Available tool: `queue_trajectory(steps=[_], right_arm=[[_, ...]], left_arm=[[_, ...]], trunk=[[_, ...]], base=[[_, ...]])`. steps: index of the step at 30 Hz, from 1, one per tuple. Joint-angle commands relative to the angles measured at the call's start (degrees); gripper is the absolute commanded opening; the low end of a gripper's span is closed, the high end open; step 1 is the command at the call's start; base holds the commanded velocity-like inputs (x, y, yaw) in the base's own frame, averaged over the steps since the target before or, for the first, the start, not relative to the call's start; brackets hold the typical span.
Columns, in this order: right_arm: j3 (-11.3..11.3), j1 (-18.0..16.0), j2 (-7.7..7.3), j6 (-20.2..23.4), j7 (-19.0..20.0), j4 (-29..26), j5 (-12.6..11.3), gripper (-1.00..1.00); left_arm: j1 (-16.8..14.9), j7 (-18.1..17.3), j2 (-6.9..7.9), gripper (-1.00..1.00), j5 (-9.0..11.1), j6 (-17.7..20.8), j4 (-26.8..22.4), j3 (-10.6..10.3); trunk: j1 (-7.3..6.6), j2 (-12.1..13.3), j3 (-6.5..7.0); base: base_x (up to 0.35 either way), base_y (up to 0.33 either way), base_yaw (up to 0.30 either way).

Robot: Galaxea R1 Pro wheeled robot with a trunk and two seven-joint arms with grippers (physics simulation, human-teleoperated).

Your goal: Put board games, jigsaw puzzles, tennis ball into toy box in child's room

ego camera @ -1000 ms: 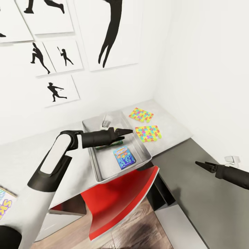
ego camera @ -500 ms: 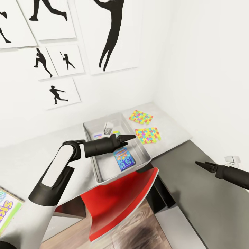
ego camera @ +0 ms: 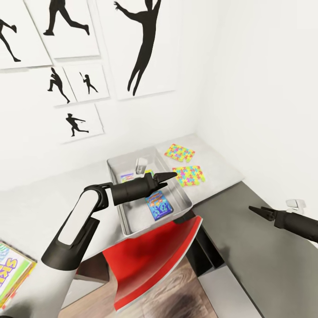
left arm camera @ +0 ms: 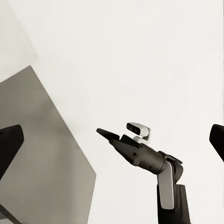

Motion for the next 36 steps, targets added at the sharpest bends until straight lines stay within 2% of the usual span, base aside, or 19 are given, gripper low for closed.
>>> queue_trajectory(steps=[1,25,36], right_arm=[[0.07,-0.05,0.01,0.45,-0.08,0.0,-0.27,1.0],[-0.1,-0.05,0.43,-0.03,-0.38,0.0,-0.12,1.0],[0.34,-0.05,0.58,-0.16,-0.41,0.0,-0.06,1.0]], left_arm=[[0.04,0.5,-0.05,1.0,0.56,-0.06,-0.07,-0.04],[1.2,-0.38,-0.21,1.0,0.51,-0.31,-0.08,0.45],[1.84,-3.16,-0.08,1.0,0.47,-0.43,-0.06,0.51]], trunk=[[0.03,-0.09,0.01],[0.03,-0.09,2.23],[0.03,-0.09,3.26]], base=[[0.0,0.0,0.0],[0.0,0.0,0.0],[0.0,0.0,0.0]])
